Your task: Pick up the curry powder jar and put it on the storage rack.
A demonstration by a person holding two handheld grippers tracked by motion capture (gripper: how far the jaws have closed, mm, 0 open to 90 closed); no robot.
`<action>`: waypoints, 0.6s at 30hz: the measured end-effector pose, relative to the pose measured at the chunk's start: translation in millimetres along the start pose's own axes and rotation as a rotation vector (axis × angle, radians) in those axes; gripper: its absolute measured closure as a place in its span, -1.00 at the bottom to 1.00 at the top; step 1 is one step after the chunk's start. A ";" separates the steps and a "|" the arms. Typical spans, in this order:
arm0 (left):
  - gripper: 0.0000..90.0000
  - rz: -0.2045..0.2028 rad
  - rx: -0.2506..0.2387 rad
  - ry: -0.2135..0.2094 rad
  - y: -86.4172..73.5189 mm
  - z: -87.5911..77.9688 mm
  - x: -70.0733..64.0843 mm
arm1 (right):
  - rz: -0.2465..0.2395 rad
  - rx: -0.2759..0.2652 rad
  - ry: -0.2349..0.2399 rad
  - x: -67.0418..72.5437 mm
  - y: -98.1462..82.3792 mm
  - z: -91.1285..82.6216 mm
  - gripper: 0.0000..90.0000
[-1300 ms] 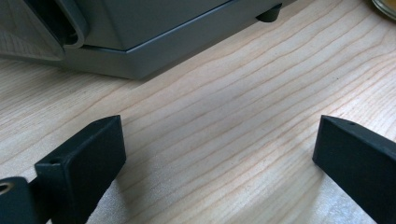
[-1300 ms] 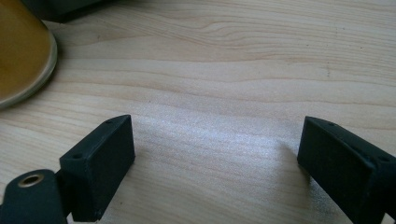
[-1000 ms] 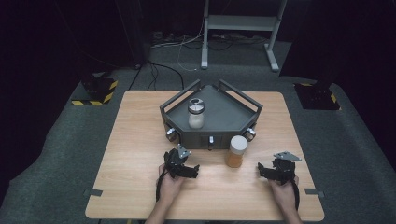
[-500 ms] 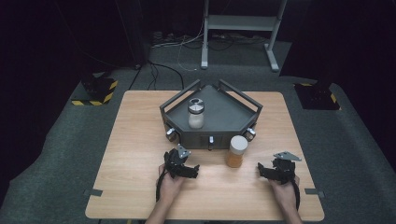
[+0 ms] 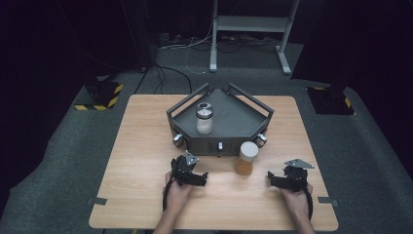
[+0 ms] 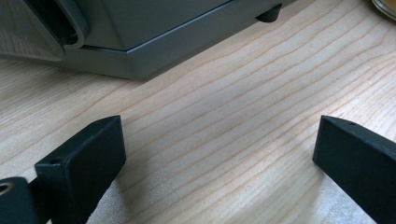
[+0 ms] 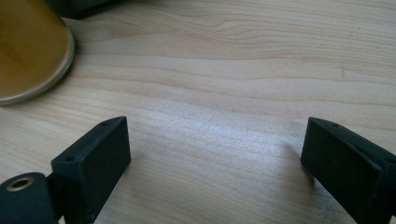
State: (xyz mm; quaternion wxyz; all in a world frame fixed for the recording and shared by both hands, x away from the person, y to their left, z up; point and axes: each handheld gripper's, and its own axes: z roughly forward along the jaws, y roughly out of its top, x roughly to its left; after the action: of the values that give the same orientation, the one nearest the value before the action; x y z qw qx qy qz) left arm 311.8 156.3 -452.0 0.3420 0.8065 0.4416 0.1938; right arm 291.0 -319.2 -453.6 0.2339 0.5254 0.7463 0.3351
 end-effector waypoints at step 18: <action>-0.94 0.004 0.002 0.000 0.2 -0.1 0.2 | -0.051 -0.018 0.105 2.7 -0.3 -12.1 -0.83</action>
State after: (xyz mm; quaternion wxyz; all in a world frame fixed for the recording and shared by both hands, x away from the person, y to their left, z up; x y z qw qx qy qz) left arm 311.9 156.5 -451.8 0.3410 0.8076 0.4402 0.1942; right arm 281.4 -319.8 -445.7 0.2076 0.4857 0.7676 0.3630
